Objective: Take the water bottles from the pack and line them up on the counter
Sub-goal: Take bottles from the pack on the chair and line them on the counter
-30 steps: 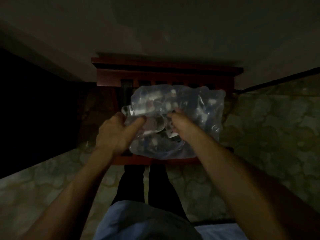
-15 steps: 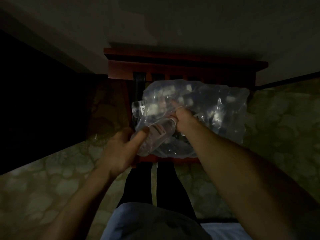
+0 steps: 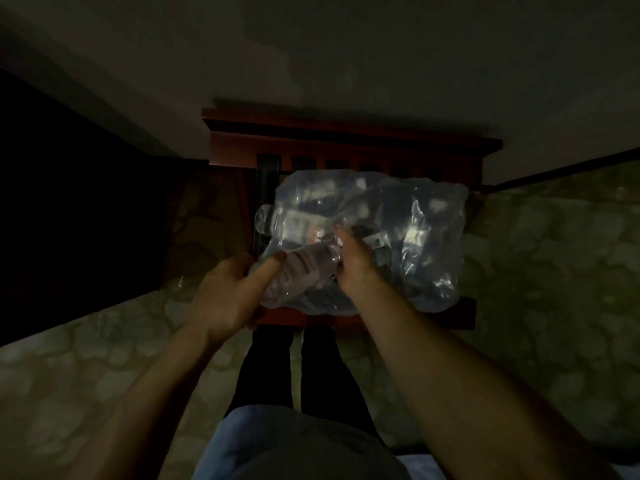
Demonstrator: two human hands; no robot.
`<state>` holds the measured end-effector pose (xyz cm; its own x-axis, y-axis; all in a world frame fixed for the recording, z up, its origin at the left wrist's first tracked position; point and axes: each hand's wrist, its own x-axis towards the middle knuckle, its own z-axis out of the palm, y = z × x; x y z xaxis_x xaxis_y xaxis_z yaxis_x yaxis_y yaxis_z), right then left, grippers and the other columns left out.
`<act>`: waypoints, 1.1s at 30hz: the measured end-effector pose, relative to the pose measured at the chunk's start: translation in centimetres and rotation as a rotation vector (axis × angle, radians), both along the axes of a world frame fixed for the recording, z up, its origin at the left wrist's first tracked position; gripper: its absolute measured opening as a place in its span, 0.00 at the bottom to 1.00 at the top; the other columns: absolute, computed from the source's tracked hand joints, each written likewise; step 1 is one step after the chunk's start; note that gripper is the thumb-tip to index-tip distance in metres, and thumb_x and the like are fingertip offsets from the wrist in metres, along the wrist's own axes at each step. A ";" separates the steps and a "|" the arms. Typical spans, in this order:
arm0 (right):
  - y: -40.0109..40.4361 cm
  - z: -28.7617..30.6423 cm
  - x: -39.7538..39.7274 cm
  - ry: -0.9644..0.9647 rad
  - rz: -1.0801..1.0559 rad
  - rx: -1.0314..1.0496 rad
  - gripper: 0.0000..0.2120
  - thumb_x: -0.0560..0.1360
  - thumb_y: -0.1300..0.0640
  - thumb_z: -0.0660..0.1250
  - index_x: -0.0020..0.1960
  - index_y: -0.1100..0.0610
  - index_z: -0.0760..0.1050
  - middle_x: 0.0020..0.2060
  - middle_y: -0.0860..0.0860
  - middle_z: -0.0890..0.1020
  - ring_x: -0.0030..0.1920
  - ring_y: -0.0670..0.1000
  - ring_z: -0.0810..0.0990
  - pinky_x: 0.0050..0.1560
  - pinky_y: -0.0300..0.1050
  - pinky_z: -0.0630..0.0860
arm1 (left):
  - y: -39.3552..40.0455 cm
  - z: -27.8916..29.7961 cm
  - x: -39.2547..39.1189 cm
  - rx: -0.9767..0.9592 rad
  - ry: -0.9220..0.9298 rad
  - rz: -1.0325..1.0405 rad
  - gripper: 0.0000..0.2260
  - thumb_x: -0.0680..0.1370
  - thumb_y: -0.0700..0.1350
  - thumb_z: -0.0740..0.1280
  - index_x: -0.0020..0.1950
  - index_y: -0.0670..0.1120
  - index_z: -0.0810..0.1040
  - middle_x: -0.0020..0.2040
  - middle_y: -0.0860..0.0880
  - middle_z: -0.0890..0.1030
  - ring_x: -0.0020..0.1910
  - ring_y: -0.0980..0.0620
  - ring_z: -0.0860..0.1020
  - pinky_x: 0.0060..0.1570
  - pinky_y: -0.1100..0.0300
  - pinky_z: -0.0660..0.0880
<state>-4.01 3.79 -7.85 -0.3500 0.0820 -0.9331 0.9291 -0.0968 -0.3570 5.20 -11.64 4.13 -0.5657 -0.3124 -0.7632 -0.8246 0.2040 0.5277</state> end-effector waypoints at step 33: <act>3.4 18.0 -2.8 0.782 0.175 0.548 0.13 0.72 0.51 0.74 0.47 0.53 0.71 0.41 0.51 0.80 0.40 0.50 0.82 0.38 0.44 0.79 | 0.0 5.9 -2.1 0.674 0.192 0.008 0.28 0.65 0.47 0.81 0.61 0.60 0.76 0.59 0.51 0.83 0.54 0.50 0.85 0.52 0.56 0.82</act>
<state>-6.79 7.21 10.14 -0.9039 0.3241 -0.2793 0.3955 0.3841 -0.8343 3.06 -11.60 10.03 -0.7098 0.1894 -0.6785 -0.7040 -0.2248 0.6737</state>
